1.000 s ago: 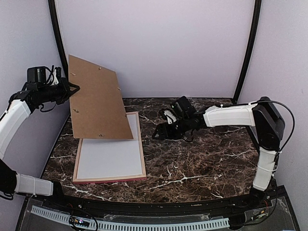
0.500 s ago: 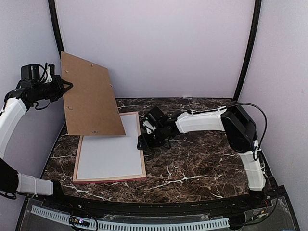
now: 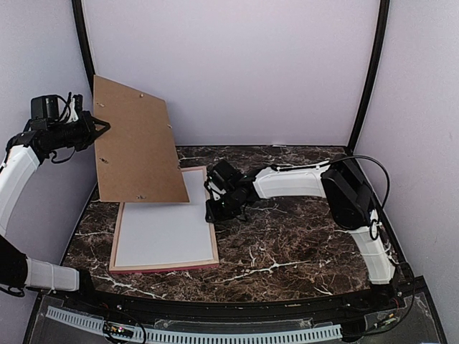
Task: Put the photo into the frame
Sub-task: Move the frame body to the center of the board.
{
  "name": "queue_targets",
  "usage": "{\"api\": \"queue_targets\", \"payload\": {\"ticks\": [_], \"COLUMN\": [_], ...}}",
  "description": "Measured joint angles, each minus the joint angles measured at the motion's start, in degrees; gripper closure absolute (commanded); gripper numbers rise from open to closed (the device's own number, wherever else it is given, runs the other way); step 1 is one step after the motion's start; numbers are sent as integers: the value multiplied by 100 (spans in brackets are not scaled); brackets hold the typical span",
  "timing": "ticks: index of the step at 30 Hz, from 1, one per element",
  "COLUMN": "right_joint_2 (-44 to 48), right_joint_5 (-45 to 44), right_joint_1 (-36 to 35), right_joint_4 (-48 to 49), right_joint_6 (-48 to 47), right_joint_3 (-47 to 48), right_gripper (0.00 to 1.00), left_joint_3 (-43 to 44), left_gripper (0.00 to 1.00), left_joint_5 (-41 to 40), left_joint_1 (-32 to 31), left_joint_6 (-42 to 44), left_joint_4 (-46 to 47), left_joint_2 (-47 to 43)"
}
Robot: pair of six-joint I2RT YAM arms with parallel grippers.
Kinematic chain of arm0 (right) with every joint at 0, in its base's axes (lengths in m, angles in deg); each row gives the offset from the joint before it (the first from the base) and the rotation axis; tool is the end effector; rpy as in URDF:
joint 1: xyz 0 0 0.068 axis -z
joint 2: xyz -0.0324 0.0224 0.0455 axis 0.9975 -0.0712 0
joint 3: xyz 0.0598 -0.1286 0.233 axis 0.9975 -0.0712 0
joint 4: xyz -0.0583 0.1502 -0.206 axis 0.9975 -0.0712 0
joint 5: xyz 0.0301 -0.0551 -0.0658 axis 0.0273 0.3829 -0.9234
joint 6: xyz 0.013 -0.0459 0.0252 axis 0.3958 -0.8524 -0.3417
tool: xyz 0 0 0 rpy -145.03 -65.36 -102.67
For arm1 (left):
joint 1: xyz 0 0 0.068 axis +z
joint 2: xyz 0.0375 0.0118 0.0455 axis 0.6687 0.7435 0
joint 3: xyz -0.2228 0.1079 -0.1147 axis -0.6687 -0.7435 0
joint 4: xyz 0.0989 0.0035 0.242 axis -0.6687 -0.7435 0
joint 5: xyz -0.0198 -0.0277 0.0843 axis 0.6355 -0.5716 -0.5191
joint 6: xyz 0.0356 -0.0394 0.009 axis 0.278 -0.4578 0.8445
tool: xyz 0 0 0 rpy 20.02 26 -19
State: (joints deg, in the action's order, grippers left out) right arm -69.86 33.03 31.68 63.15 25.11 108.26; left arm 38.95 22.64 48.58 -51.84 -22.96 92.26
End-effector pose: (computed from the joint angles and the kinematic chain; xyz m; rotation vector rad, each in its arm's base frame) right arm 0.2890 0.4076 0.1486 -0.6266 2.6155 0.6528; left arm 0.2513 0.0104 0.4117 -0.2374 1.8944 -0.8057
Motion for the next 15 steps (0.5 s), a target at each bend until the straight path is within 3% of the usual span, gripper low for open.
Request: {"api": "queue_targets", "payload": {"ticks": [7,15], "right_joint_2": [39,876], "right_joint_5": [-205,-496], "right_joint_1": [-15,343], "right_joint_4": [46,428], "right_joint_6": [190,428], "right_joint_3": [-55,-1360], "right_gripper": [81,88], "left_joint_3": [-160,-544], "left_gripper": [100,100], "left_joint_5": [258,520], "left_joint_1": [0,-7], "left_joint_6": [-48,-289], "left_joint_4": [240,518], "left_joint_2": [0,-37]}}
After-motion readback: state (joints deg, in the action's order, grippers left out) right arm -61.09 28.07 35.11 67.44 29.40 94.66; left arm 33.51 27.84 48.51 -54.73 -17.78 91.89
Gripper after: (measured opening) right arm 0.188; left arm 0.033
